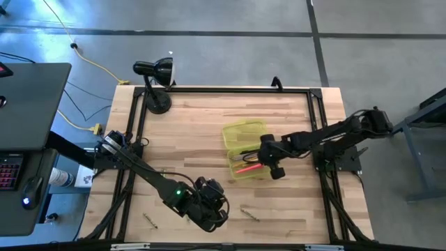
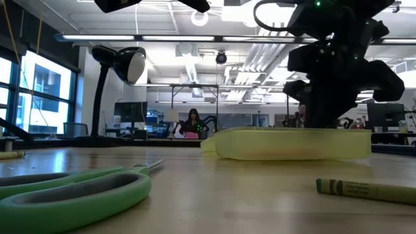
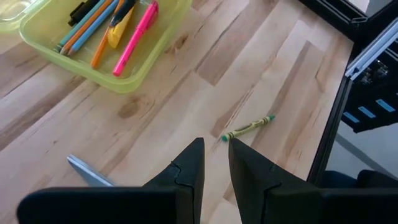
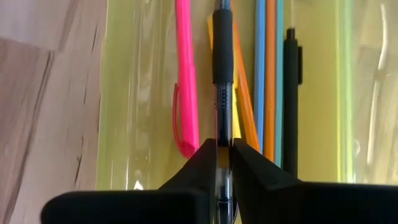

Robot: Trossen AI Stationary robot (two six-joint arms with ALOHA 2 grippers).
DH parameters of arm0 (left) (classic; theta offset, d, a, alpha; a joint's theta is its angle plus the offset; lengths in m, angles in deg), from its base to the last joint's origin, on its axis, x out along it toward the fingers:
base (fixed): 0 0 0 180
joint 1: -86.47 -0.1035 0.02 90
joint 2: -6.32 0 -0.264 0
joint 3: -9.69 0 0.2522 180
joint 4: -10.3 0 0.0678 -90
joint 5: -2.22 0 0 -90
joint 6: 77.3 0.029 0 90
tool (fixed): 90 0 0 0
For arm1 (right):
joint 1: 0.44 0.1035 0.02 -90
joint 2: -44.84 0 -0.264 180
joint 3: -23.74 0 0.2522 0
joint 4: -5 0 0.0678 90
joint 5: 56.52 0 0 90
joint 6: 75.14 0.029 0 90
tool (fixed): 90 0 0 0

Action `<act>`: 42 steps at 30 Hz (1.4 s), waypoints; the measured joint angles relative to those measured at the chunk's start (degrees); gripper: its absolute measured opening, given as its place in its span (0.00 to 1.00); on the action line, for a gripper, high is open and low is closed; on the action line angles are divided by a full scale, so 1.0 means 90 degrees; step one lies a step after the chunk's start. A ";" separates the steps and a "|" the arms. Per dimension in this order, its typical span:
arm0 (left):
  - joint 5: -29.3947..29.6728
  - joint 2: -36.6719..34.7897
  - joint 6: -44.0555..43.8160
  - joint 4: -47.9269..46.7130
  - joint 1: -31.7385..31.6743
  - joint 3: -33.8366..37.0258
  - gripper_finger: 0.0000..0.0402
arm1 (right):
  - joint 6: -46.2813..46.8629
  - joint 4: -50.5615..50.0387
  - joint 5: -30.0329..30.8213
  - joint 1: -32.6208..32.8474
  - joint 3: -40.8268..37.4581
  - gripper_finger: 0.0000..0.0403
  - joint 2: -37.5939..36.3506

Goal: Pick & place school supplies into a supply box
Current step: Put the black pen into the yellow supply box, then put the green crayon into the yellow supply box

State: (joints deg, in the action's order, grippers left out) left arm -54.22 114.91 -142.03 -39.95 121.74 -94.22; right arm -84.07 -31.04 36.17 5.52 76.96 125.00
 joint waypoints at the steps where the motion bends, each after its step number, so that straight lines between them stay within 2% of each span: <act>1: 0.0003 0.0000 -0.0002 -0.0002 -0.0002 0.0000 0.26 | -0.0002 0.0029 0.0020 0.0000 0.0001 0.08 0.0000; 11: 0.0005 0.0000 -0.0006 0.0000 -0.0001 0.0000 0.26 | 0.0015 0.0064 0.0007 0.0074 0.0090 0.20 0.0000; 17: 0.0005 0.0000 -0.0044 0.0010 -0.0002 0.0000 0.26 | 0.0188 -0.0148 0.0046 0.0604 0.0848 0.23 0.0000; 25: 0.0039 0.0000 -0.0044 0.0067 -0.0002 0.0000 0.26 | 0.2086 -0.0284 -0.0004 0.1715 0.1738 0.23 0.0000; 29: 0.0351 0.0000 -0.0016 0.0050 -0.0002 0.0000 0.26 | 0.2727 -0.0035 0.0522 0.2520 0.1776 0.23 0.0095; 33: 0.0387 0.0000 -0.0015 0.0040 -0.0006 0.0000 0.26 | 0.3178 0.0493 0.0897 0.3128 0.1776 0.23 0.0487; 37: 0.0387 0.0000 -0.0022 0.0044 -0.0005 0.0000 0.26 | 0.3651 0.0980 0.1054 0.3417 0.1776 0.23 0.0984; 42: 0.0348 0.0000 -0.0024 0.0047 -0.0005 0.0000 0.26 | 0.4262 0.1425 0.0926 0.3522 0.1776 0.23 0.1607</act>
State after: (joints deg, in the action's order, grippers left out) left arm -51.09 114.91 -142.25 -39.53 121.69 -94.22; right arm -45.71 -18.22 44.50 37.21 92.95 139.46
